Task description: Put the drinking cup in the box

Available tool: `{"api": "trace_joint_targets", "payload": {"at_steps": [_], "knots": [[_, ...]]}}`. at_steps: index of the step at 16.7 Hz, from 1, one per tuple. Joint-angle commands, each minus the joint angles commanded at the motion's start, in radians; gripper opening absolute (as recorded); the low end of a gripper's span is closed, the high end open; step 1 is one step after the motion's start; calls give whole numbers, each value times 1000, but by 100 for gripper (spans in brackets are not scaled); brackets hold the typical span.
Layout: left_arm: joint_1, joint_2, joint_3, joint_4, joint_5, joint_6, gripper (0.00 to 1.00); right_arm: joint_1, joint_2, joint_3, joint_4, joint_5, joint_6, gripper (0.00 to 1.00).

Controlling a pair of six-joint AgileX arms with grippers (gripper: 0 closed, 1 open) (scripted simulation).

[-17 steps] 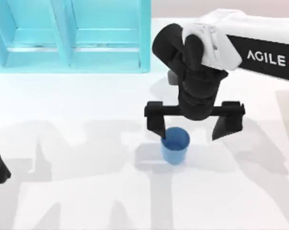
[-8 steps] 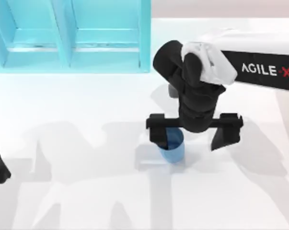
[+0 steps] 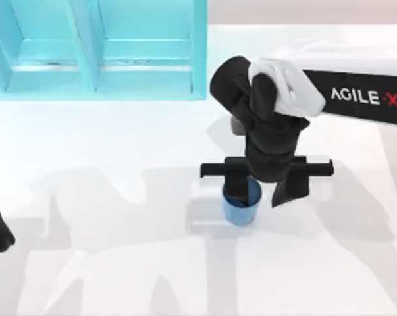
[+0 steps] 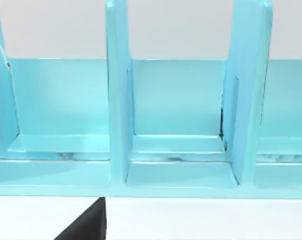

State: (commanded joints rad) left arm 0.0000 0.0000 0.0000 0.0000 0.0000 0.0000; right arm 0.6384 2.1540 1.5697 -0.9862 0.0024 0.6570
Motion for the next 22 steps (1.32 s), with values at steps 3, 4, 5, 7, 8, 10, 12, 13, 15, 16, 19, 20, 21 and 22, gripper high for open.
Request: {"api": "trace_joint_targets", "payload": {"at_steps": [3, 4, 5, 7, 8, 10, 12, 13, 15, 16, 19, 20, 21, 22], "knots": [[0, 0, 0, 0, 0, 0, 100, 0, 0, 0, 0, 0, 0, 2], [0, 0, 0, 0, 0, 0, 100, 0, 0, 0, 0, 0, 0, 0], [0, 0, 0, 0, 0, 0, 100, 0, 0, 0, 0, 0, 0, 0], [0, 0, 0, 0, 0, 0, 100, 0, 0, 0, 0, 0, 0, 0], [0, 0, 0, 0, 0, 0, 100, 0, 0, 0, 0, 0, 0, 0], [0, 0, 0, 0, 0, 0, 100, 0, 0, 0, 0, 0, 0, 0], [0, 0, 0, 0, 0, 0, 100, -2, -2, 0, 0, 0, 0, 0], [0, 0, 0, 0, 0, 0, 100, -4, -2, 1, -1, 1, -1, 0], [0, 0, 0, 0, 0, 0, 100, -36, -11, 22, -6, 10, -24, 0], [0, 0, 0, 0, 0, 0, 100, -68, -19, 40, -13, 16, -51, 0], [0, 0, 0, 0, 0, 0, 100, -225, -61, 106, -52, 39, -190, 0], [0, 0, 0, 0, 0, 0, 100, -297, -78, 126, -73, 46, -257, 0], [0, 0, 0, 0, 0, 0, 100, -379, -95, 145, -99, 52, -332, 0], [0, 0, 0, 0, 0, 0, 100, -470, -111, 163, -129, 57, -419, 0]]}}
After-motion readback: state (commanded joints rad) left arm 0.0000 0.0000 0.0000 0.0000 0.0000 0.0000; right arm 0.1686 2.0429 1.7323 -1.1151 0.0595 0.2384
